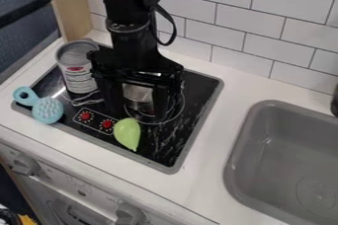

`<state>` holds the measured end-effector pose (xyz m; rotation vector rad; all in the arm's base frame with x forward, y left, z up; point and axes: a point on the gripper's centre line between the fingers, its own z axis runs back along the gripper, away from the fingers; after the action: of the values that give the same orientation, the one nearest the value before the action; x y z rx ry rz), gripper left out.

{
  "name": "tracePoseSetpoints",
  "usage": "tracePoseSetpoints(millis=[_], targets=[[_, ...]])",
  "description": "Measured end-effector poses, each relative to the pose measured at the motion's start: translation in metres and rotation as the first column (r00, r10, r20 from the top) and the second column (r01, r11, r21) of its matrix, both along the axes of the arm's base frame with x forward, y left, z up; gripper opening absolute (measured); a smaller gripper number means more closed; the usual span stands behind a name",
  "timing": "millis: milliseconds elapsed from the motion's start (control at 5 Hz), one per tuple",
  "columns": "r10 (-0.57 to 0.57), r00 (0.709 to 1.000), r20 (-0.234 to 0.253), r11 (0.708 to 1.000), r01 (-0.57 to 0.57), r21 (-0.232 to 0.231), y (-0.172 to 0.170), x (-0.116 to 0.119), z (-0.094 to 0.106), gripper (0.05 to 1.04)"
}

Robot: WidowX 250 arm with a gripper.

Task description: Take green pepper and place it in the plated pot

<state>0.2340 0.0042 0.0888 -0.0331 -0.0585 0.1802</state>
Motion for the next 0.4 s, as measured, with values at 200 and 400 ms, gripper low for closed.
tracePoseSetpoints(millis=[200, 400], targets=[[0.004, 1.0, -0.016, 1.0, -0.004, 0.001, 0.0, -0.001, -0.005, 1.001], [0.07, 0.997, 0.02, 0.998, -0.07, 0.004, 0.007, 0.001, -0.019, 1.001]])
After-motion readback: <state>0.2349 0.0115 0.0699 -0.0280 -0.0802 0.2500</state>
